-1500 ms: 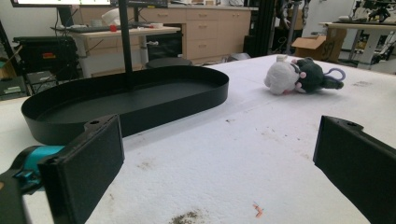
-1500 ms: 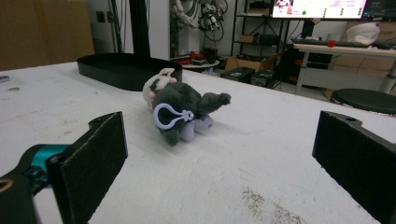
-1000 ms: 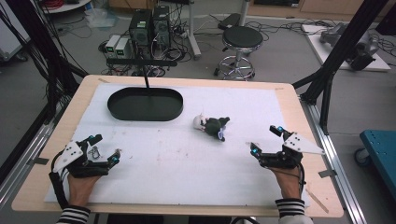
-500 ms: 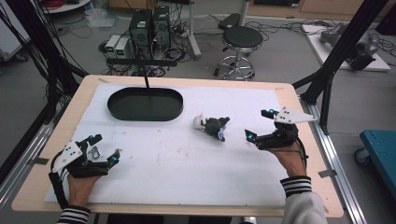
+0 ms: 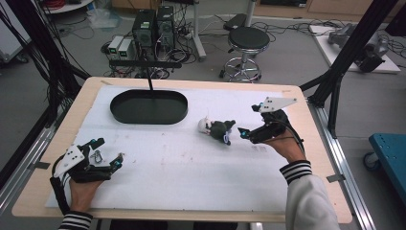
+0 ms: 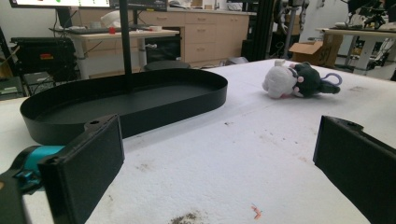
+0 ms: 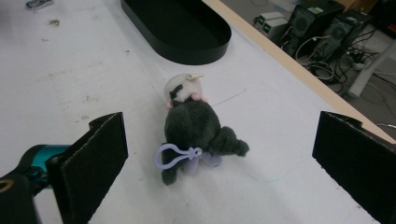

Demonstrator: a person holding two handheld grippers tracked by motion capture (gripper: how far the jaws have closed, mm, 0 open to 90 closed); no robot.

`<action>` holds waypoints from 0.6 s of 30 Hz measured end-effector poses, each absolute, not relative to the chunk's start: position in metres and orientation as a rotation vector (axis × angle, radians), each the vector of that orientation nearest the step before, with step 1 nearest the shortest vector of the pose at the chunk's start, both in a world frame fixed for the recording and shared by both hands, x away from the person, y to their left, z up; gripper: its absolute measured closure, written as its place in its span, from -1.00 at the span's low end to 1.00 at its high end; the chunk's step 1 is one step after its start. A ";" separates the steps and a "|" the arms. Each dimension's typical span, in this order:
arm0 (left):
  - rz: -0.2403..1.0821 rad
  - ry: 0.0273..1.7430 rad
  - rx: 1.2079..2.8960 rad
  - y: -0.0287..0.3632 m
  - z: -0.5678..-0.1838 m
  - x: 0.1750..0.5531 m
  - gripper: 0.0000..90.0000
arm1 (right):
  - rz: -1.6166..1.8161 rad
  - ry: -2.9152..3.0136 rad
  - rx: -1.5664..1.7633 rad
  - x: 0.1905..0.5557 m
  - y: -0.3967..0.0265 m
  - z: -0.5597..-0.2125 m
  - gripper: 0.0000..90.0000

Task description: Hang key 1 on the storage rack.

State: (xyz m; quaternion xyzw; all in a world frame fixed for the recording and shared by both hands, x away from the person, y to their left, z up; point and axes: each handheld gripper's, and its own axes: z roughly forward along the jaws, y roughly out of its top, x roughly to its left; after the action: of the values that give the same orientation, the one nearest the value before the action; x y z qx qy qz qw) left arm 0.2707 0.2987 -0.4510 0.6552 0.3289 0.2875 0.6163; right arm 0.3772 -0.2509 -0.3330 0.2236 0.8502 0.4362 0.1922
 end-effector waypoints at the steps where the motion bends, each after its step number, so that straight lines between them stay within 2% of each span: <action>1: 0.663 0.757 1.508 0.299 -0.451 0.271 -0.95 | 1.224 2.387 0.628 0.377 -0.251 -0.333 -0.94; 18: 0.664 0.753 1.507 0.299 -0.451 0.270 -0.95 | 1.084 2.541 0.545 0.415 -0.205 -0.334 -0.94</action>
State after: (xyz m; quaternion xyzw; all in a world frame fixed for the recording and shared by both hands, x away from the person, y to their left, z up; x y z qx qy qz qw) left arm 0.2703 0.2988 -0.4510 0.6548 0.3270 0.2885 0.6173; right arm 0.4155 -0.2055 -0.3342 0.1909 0.8905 0.3799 0.1621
